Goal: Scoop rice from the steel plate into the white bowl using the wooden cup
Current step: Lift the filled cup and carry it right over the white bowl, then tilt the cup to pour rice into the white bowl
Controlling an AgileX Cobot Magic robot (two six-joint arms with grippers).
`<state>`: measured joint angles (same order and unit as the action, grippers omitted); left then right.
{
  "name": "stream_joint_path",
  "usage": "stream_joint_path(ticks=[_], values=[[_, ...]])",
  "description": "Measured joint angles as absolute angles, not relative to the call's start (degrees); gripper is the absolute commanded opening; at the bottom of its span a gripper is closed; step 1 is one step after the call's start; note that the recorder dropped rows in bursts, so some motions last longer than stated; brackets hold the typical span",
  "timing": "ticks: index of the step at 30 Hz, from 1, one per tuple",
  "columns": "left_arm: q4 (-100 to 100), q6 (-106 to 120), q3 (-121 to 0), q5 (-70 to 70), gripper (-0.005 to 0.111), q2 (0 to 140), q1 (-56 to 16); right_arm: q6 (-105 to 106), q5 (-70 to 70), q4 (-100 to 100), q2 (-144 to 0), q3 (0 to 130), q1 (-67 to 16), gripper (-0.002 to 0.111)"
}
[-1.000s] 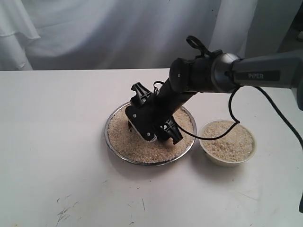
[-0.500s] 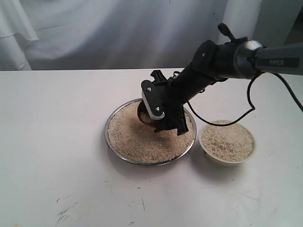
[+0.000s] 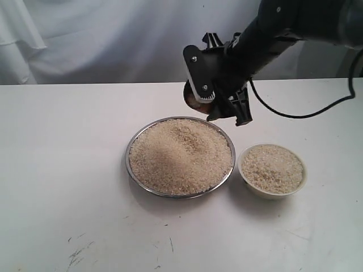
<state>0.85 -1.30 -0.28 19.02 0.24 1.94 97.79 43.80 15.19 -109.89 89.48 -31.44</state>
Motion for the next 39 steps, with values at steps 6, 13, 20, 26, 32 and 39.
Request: stream_joint_path(ticks=[6, 13, 20, 26, 32, 39], values=[[0.85, -1.3, -0.28, 19.02, 0.0, 0.24, 1.94, 97.29, 42.81, 12.03, -103.61, 82.09, -30.32, 0.0], [0.85, -1.3, -0.28, 19.02, 0.0, 0.24, 1.94, 97.29, 35.97, 9.16, -99.43, 71.82, -24.72, 0.0], [0.85, -1.3, -0.28, 19.02, 0.0, 0.24, 1.94, 97.29, 27.66, 0.0, -96.13, 62.8, -23.23, 0.0], [0.85, -1.3, -0.28, 19.02, 0.0, 0.24, 1.94, 97.29, 22.1, -4.11, -95.37, 58.23, -23.23, 0.0], [0.85, -1.3, -0.28, 19.02, 0.0, 0.24, 1.94, 97.29, 17.92, -9.02, -95.37, 54.67, -23.23, 0.0], [0.85, -1.3, -0.28, 19.02, 0.0, 0.24, 1.94, 97.29, 13.55, -15.07, -95.37, 52.18, -23.23, 0.0]])
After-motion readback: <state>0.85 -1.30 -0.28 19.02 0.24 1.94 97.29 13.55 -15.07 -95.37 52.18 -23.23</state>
